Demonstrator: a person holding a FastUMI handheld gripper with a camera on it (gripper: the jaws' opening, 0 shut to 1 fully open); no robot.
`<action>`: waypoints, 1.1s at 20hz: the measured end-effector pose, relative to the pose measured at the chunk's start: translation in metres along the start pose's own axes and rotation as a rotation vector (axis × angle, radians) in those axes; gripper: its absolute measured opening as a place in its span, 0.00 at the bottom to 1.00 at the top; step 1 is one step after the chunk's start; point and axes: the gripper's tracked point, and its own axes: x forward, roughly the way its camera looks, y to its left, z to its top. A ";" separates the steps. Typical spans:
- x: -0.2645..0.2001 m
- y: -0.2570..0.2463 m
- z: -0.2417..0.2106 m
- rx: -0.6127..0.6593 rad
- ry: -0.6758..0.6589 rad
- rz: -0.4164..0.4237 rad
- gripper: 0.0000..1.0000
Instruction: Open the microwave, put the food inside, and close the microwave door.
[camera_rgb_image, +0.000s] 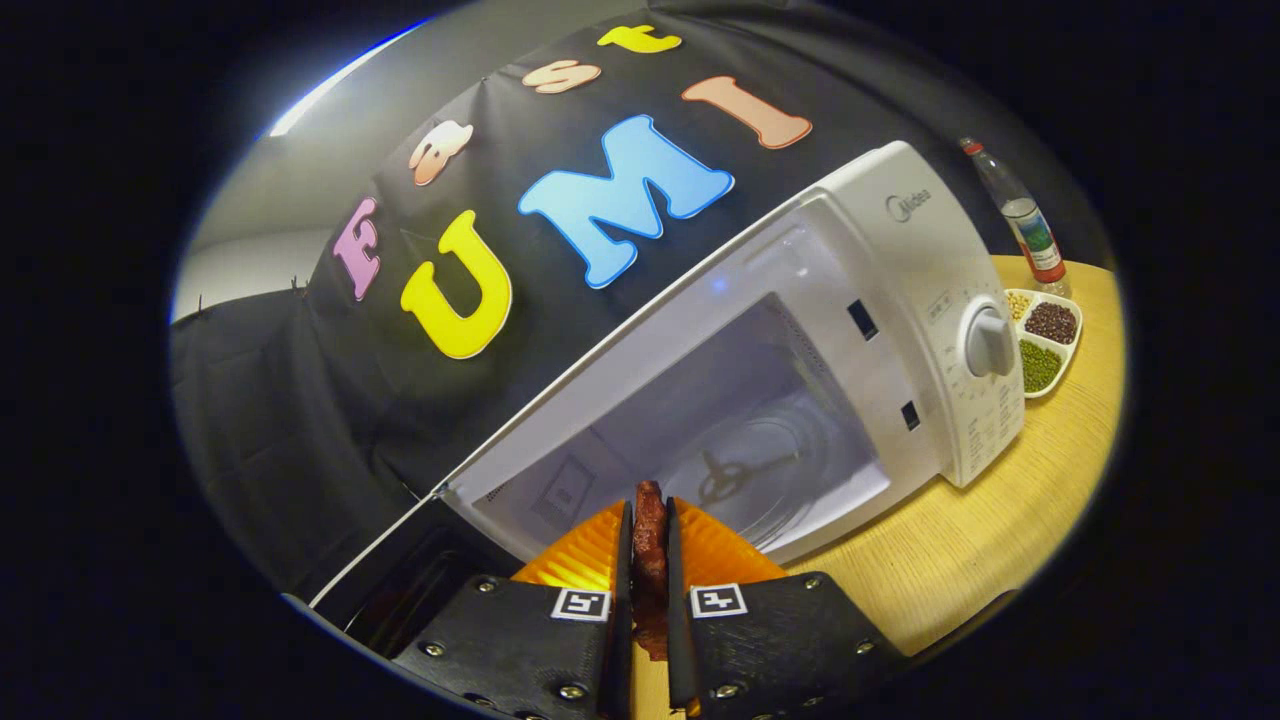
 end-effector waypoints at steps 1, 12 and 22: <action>0.009 0.002 0.002 0.011 -0.012 -0.002 0.15; 0.111 -0.033 -0.001 0.154 -0.095 -0.103 0.15; 0.097 -0.056 0.031 -0.114 -0.217 -0.199 0.60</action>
